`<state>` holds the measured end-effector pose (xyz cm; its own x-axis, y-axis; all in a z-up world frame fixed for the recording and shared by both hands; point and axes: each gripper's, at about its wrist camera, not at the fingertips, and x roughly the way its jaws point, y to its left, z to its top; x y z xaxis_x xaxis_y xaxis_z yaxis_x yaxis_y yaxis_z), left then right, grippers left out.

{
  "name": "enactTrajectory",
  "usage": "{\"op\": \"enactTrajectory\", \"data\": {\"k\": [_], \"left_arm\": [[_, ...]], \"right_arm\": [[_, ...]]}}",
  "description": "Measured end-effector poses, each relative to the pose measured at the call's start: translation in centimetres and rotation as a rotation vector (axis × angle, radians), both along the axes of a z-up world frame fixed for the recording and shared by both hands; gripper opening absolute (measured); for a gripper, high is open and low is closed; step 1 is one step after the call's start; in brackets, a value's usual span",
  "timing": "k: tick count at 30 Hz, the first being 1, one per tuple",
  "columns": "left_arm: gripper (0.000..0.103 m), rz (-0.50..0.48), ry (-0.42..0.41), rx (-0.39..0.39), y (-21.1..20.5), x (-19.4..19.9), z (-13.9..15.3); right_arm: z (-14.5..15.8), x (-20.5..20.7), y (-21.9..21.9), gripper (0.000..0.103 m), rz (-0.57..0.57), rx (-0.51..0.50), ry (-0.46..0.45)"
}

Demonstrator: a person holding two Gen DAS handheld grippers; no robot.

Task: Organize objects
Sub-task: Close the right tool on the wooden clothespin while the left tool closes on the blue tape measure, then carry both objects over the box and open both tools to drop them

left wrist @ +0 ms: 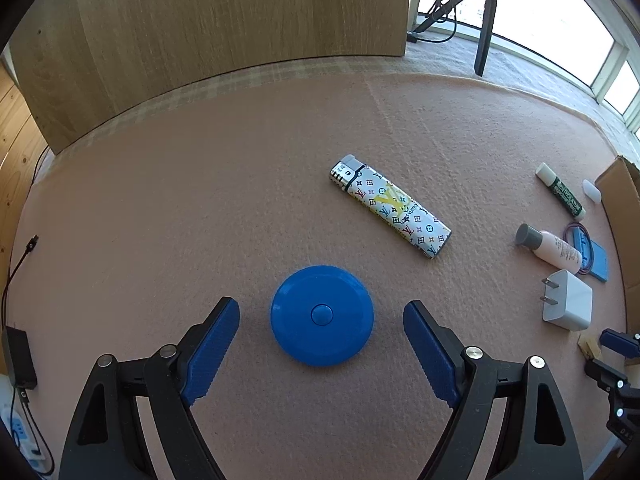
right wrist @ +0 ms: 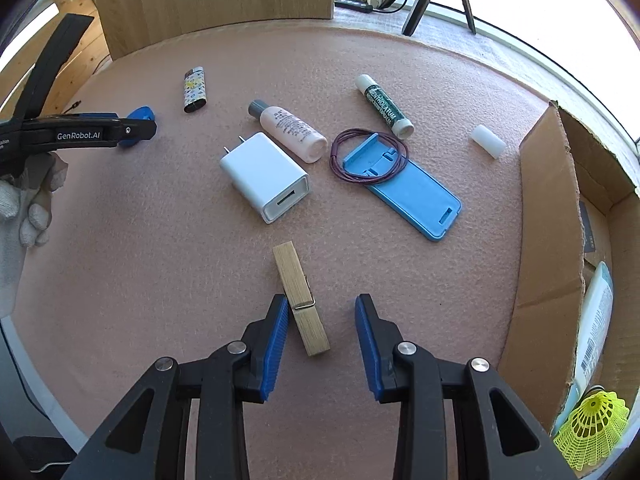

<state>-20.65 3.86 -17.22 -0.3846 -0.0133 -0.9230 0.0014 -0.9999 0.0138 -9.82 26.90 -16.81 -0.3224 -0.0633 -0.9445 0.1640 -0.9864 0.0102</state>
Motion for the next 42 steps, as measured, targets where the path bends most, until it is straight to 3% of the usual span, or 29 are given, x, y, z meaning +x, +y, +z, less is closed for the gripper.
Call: {"op": "enactTrajectory", "data": {"k": [6,10,18,25,33,42], "left_arm": [[0.071,0.006,0.004,0.005,0.1,0.0,-0.2],[0.054,0.013,0.004,0.011,0.1,0.0,0.0],[0.054,0.011,0.007,0.003,0.4,0.6,0.1],[0.054,-0.031,0.013,-0.004,1.7,1.8,0.9],[0.054,-0.094,0.071,0.017,4.4,3.0,4.1],[0.054,-0.213,0.132,0.051,10.8,3.0,7.7]], "right_arm": [[-0.1,0.0,-1.3,0.027,0.034,0.063,0.022],[-0.1,0.0,-1.3,0.018,0.044,0.072,0.025],[-0.3,0.0,-1.0,0.011,0.027,0.068,0.042],[0.8,0.6,0.7,0.011,-0.03,0.012,0.068],[4.5,2.5,3.7,0.011,-0.107,-0.084,0.145],[8.8,4.9,8.6,0.011,-0.198,-0.13,0.233]]}}
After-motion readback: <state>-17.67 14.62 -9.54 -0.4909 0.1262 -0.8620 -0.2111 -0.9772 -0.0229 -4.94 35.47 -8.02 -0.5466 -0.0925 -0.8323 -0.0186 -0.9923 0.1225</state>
